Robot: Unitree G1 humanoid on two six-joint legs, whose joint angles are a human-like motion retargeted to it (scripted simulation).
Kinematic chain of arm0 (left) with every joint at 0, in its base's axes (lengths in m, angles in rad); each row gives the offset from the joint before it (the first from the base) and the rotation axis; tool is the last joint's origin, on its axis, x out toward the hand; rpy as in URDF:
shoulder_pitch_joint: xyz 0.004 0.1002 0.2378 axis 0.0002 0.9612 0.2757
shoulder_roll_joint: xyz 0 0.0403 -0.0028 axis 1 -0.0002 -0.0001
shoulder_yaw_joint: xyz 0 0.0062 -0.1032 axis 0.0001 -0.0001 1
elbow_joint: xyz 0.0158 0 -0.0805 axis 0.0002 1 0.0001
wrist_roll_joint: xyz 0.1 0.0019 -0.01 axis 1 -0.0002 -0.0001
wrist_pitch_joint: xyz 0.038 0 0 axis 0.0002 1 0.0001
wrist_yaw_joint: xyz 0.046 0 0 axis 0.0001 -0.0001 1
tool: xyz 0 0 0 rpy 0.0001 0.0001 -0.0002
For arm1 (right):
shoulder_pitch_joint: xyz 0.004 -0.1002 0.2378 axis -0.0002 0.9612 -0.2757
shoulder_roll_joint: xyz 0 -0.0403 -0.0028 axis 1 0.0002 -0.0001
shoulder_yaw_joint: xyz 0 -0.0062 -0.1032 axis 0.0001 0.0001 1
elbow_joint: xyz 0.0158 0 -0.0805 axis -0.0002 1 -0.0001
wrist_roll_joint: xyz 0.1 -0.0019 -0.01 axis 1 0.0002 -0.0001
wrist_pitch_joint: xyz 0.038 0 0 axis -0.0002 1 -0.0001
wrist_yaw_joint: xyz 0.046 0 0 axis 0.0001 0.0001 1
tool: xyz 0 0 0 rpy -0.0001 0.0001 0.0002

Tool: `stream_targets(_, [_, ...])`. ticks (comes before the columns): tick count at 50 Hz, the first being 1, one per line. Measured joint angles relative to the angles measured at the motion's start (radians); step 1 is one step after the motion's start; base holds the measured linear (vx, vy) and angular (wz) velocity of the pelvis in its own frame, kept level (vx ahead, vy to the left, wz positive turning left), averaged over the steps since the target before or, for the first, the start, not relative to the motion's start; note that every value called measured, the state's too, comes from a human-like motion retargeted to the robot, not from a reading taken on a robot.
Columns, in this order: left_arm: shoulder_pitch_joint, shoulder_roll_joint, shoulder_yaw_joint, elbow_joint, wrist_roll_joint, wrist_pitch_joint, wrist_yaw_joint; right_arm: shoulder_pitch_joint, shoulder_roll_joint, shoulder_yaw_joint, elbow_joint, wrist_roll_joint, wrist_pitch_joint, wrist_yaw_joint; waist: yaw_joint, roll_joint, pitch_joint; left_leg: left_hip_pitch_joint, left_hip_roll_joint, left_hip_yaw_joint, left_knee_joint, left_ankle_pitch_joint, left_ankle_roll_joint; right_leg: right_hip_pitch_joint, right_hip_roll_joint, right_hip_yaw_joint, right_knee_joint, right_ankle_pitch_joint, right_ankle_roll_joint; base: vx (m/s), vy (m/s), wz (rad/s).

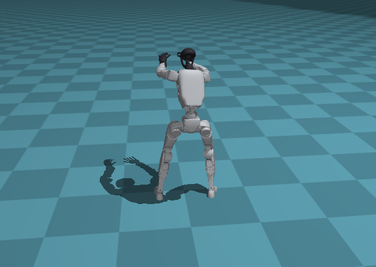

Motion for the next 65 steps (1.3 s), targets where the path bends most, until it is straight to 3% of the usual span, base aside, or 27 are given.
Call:
stream_targets(5, [0.074,-0.01,-0.05,0.12,-0.082,-0.008,-0.132,0.071,0.01,0.016,0.087,0.056,-0.011,0.064,-0.009,0.024,0.0,-0.014,0.003,-0.006,-0.037,0.03,0.0,-0.005,0.017,0.0,-0.052,0.029,0.013,-0.01,0.0,0.02])
stream_targets(10, [0.397,0.179,0.064,-0.218,-0.125,-0.061,-0.031,0.391,-0.151,-0.216,-0.25,0.131,-0.036,-0.115,-0.024,0.019,0.0,-0.025,0.001,-0.002,-0.046,0.035,0.019,-0.017,0.018,0.003,-0.065,0.036,0.012,0.01,0.0,-0.01])
stream_targets(13, [0.72,0.275,0.224,-0.455,-0.119,-0.105,0.007,0.706,-0.261,-0.395,-0.472,0.087,-0.056,-0.149,-0.027,0.018,0.0,-0.031,-0.001,0.002,-0.039,0.026,0.03,-0.025,0.016,0.009,-0.063,0.032,0.01,0.07,0.01,-0.05])
stream_targets(17, [1.175,0.385,0.467,-0.657,-0.007,-0.118,0.0,1.083,-0.281,-0.573,-0.651,-0.082,-0.061,-0.233,-0.055,-0.052,0.0,-0.056,-0.015,0.013,-0.027,0.014,0.063,-0.071,0.006,0.037,-0.035,0.015,-0.013,0.07,0.0,-0.07])
stream_targets(23, [1.83,0.344,1.038,-0.989,0.244,-0.164,0.061,1.711,-0.389,-1.114,-1.031,-0.323,-0.077,-0.218,-0.043,-0.062,0.0,-0.059,-0.019,0.022,0.001,-0.017,0.07,-0.082,0.002,0.057,-0.011,-0.002,-0.01,0.08,0.01,-0.06])
stream_targets(25, [1.947,0.338,1.185,-1.114,0.324,-0.164,0.089,1.847,-0.424,-1.274,-1.142,-0.355,-0.084,-0.223,-0.034,-0.063,0.0,-0.055,-0.02,0.02,0.007,-0.024,0.069,-0.076,0.001,0.056,-0.008,-0.005,-0.007,0.06,0.0,0.06])
stream_targets(27, [1.951,0.301,1.267,-1.277,0.474,-0.121,0.071,2.117,-0.516,-1.544,-1.292,-0.324,-0.115,-0.267,0.007,-0.014,0.0,-0.087,-0.015,0.008,0.031,-0.038,0.057,-0.09,0.005,0.044,-0.002,0.0,0.014,0.03,0.0,0.08])
stream_targets(30, [1.831,0.436,1.258,-1.333,0.491,-0.096,0.192,1.841,-0.545,-1.49,-1.263,-0.417,-0.03,-0.256,-0.005,-0.069,0.0,-0.018,-0.017,0.013,0.004,-0.027,0.065,-0.036,0.004,0.048,-0.006,-0.012,-0.012,0.0,0.0,0.0])
stream_targets(32, [1.67,0.548,1.231,-1.359,0.571,-0.065,0.234,1.665,-0.593,-1.423,-1.25,-0.397,-0.043,-0.293,-0.009,-0.072,0.0,-0.04,-0.009,0.01,0.068,-0.046,0.04,-0.045,-0.006,0.036,0.05,-0.024,-0.01,-0.02,-0.02,0.09])
stream_targets(35, [1.209,0.645,0.982,-1.273,0.673,0.045,0.234,1.201,-0.63,-1.108,-1.12,-0.356,-0.006,-0.269,-0.022,-0.088,0.0,-0.005,-0.021,-0.004,0.008,-0.02,0.046,-0.014,-0.008,0.027,0.018,-0.02,-0.013,-0.08,-0.03,0.19])
stream_targets(37, [0.842,0.622,0.709,-1.153,0.71,0.13,0.169,0.809,-0.59,-0.781,-0.98,-0.337,0.03,-0.215,-0.041,-0.096,0.0,0.013,-0.027,-0.01,-0.017,-0.004,0.047,0.0,-0.012,0.023,0.009,-0.019,-0.013,-0.1,-0.03,0.16])
stream_targets(40, [0.266,0.58,0.254,-0.83,0.623,0.142,0.241,0.277,-0.456,-0.322,-0.721,-0.2,-0.015,-0.272,-0.058,-0.085,0.0,0.011,-0.025,-0.014,-0.021,0.008,0.035,-0.001,-0.012,0.016,0.013,-0.018,-0.015,-0.11,-0.02,0.06])
stream_targets(42, [0.027,0.477,0.066,-0.599,0.466,0.06,0.297,0.109,-0.398,-0.215,-0.582,-0.181,-0.031,-0.297,-0.035,-0.053,0.0,0.009,-0.012,-0.013,-0.028,0.017,0.009,0.005,0.0,0.007,-0.007,-0.003,0.01,-0.08,0.0,-0.08])
stream_targets(45, [-0.168,0.292,-0.139,-0.231,0.262,0.011,0.202,-0.025,-0.225,-0.109,-0.325,-0.088,-0.045,-0.278,-0.019,-0.058,0.0,0.001,-0.001,-0.007,-0.038,0.032,0.008,-0.007,0.01,0.007,-0.019,0.009,0.009,-0.09,-0.01,-0.16])
stream_targets(49, [-0.172,0.133,-0.234,0.069,0.057,0.011,-0.007,-0.041,-0.06,-0.094,-0.071,0.058,-0.037,-0.142,-0.001,-0.047,0.0,-0.003,0.011,-0.001,-0.066,0.057,0.013,-0.012,0.028,0.009,-0.06,0.034,0.014,-0.08,0.0,-0.13])
stream_targets(52, [-0.085,0.092,-0.231,0.09,0.017,0.019,-0.083,0.029,-0.015,-0.119,0.02,0.144,-0.034,-0.038,0.017,-0.035,0.0,-0.006,0.015,0.001,-0.085,0.07,0.017,-0.017,0.036,0.008,-0.08,0.048,0.014,-0.02,0.0,-0.03])
stream_targets(56, [0.145,0.141,-0.121,-0.138,0.033,-0.007,-0.048,0.236,-0.061,-0.159,0.004,0.181,-0.047,-0.003,0.037,-0.02,0.0,-0.01,0.016,-0.002,-0.102,0.08,0.018,-0.02,0.04,0.005,-0.095,0.058,0.009,0.0,0.0,0.0])
stream_targets(60, [0.509,0.248,0.055,-0.477,0.062,-0.067,0.022,0.571,-0.205,-0.277,-0.2,0.116,-0.067,-0.11,0.049,-0.006,0.0,-0.027,0.012,-0.008,-0.107,0.08,0.023,-0.036,0.037,0.003,-0.095,0.058,0.001,0.0,0.0,0.0])
stream_targets(62, [0.729,0.309,0.156,-0.617,0.1,-0.109,0.068,0.807,-0.292,-0.414,-0.372,0.039,-0.084,-0.219,0.051,-0.004,0.0,-0.043,0.009,-0.011,-0.106,0.078,0.028,-0.051,0.035,0.003,-0.093,0.056,0.0,0.0,0.0,0.0])
stream_targets(65, [1.117,0.397,0.363,-0.78,0.22,-0.181,0.15,1.283,-0.366,-0.751,-0.673,-0.13,-0.123,-0.358,0.052,-0.026,0.0,-0.066,-0.001,-0.007,-0.096,0.065,0.039,-0.087,0.016,-0.002,-0.057,0.04,-0.007,0.06,0.0,0.05])
